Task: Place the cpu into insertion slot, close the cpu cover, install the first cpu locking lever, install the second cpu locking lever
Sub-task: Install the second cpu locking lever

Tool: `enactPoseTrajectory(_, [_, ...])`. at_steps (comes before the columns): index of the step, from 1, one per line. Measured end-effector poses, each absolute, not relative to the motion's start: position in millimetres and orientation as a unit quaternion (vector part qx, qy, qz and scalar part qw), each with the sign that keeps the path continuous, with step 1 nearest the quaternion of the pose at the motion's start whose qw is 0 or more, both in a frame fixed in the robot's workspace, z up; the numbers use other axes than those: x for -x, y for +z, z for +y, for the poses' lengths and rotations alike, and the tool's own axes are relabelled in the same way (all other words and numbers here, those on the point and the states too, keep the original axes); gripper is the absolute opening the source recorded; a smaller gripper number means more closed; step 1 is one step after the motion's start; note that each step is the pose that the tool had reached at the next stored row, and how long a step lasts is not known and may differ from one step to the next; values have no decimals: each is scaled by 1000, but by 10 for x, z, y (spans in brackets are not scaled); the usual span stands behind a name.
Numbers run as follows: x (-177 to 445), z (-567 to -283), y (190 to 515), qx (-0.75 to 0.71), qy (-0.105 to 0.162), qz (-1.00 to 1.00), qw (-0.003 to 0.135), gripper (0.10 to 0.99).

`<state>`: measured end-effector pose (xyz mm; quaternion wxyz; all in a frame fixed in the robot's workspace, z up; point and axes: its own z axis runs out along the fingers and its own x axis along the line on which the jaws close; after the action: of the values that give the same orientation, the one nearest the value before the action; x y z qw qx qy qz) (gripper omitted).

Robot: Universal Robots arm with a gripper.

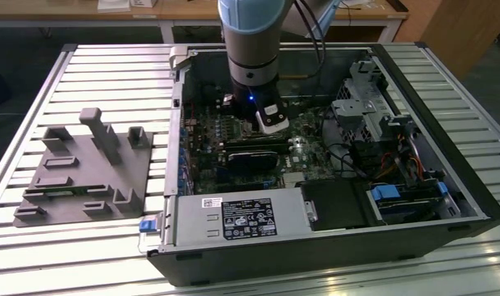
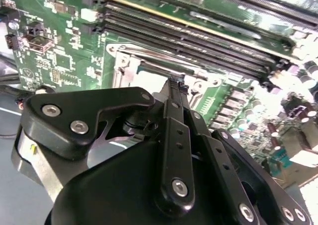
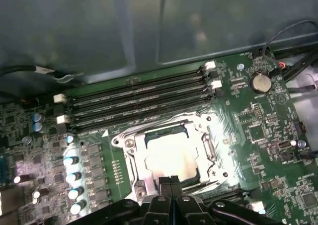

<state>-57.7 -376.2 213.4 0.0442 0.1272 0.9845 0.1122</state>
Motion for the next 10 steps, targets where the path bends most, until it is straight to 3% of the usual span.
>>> enactPoseTrajectory(10, [485,-3578,2132,-127,111,985,44,106])
